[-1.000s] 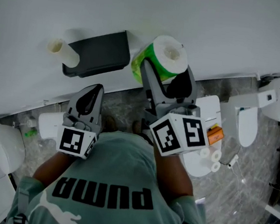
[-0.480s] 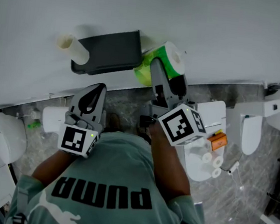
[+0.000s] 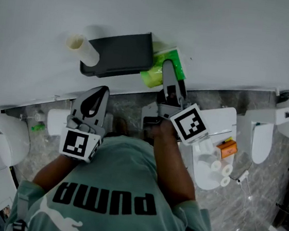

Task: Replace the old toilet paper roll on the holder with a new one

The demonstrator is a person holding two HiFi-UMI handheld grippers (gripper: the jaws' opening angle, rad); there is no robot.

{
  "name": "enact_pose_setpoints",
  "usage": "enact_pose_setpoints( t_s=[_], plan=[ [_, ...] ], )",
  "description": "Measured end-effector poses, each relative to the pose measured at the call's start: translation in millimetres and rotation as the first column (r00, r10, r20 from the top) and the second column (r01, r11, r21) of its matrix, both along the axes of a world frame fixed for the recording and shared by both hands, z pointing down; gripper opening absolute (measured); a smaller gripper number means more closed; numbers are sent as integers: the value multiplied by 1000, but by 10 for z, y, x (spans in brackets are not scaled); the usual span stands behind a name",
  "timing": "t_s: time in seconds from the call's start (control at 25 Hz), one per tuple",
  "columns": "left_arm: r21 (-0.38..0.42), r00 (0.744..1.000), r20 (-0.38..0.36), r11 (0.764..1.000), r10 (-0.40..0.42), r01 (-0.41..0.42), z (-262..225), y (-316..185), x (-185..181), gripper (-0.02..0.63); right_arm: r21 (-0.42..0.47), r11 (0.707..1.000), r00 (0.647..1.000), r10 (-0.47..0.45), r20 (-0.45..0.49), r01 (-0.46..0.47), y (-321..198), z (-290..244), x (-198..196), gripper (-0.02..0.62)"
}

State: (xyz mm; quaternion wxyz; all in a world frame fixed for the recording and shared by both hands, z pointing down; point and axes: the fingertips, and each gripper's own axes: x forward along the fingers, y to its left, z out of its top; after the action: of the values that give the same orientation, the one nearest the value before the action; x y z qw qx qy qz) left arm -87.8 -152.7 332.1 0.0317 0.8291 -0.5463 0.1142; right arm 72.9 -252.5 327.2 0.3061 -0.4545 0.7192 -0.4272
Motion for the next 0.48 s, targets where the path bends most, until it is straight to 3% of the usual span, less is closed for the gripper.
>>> enact_pose_setpoints(
  t_s=[0.28,0.48],
  plan=[
    [10,1000,21,1000,5,-5,8,16,-84,3,-32,999,993,-38,108,41,53,97,-220,411],
    [2,1000,-13,1000,-17,17,10,26,-138,3,-51,998,983,-31,179,40,106,155,-283,411]
  ],
)
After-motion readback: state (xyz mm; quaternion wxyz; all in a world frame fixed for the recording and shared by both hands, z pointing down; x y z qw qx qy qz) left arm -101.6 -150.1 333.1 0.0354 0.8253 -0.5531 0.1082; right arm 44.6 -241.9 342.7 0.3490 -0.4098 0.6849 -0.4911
